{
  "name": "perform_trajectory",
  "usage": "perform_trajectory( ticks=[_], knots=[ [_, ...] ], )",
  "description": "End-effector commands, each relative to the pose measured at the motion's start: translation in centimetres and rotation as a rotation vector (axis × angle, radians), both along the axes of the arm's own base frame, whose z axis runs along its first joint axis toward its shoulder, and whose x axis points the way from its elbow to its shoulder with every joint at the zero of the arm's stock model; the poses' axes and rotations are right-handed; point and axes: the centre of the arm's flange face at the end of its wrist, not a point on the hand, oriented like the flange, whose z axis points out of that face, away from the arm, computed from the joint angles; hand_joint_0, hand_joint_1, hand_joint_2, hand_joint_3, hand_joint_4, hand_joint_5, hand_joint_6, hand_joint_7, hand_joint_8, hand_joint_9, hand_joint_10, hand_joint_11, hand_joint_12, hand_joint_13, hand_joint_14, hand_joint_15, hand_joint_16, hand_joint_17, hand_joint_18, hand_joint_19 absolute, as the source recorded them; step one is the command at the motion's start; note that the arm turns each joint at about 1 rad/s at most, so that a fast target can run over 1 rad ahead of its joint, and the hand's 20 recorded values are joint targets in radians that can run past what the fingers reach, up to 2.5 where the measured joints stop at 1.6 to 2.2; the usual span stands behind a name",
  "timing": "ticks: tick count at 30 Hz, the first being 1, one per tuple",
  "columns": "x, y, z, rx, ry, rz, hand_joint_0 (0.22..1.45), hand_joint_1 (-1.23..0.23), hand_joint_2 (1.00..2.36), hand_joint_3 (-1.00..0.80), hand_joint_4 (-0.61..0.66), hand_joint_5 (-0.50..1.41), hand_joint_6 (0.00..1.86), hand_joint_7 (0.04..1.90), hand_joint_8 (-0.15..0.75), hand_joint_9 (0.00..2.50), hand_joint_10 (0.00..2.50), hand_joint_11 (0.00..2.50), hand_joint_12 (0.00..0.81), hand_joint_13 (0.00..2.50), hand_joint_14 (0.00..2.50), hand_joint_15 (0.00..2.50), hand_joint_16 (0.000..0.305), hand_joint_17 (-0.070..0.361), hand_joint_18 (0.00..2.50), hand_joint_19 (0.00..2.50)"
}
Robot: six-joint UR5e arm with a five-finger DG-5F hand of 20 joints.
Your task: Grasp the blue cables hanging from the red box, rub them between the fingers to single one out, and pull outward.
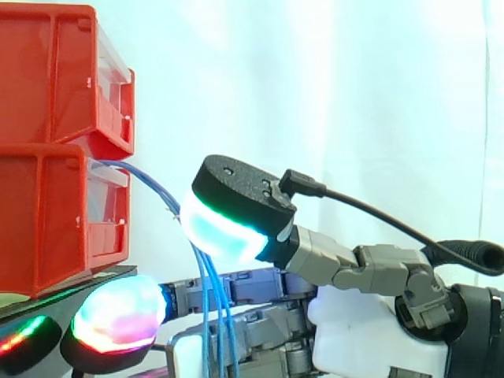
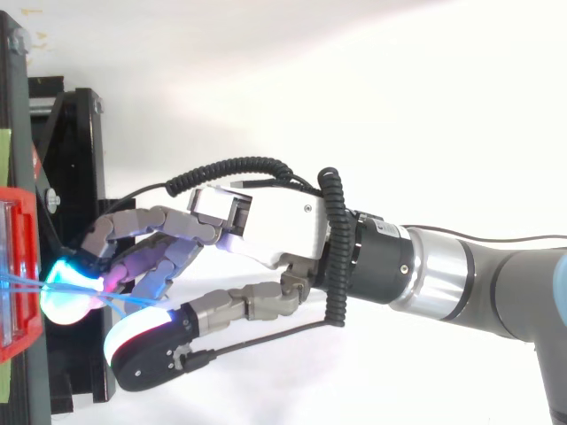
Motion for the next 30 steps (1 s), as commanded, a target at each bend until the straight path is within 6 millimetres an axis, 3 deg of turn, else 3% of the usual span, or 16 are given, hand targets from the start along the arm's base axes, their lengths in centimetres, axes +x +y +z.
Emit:
perform_trajectory(
  ticks=[1, 20, 30],
  knots=[
    [-0.2, -0.2, 0.5, -0.005, 0.014, 0.003, 0.56, -0.64, 1.01, -0.42, 0.28, -0.11, 0.50, 0.92, 0.277, 1.13, 0.02, 0.66, 0.372, 0.72, 0.02, 0.37, 0.053, 0.118, 0.55, 0.37],
    [-2.5, -3.0, 3.9, -0.020, 0.179, -0.009, 0.58, -0.65, 1.01, -0.41, 0.28, -0.11, 0.50, 0.93, 0.276, 1.13, 0.02, 0.68, 0.369, 0.74, 0.02, 0.38, 0.052, 0.118, 0.57, 0.38],
    [-4.1, -4.9, 8.3, -0.045, 0.233, -0.035, 0.58, -0.65, 1.01, -0.42, 0.28, -0.10, 0.50, 0.96, 0.275, 1.14, 0.02, 0.70, 0.370, 0.75, 0.02, 0.39, 0.052, 0.117, 0.60, 0.41]
  ],
)
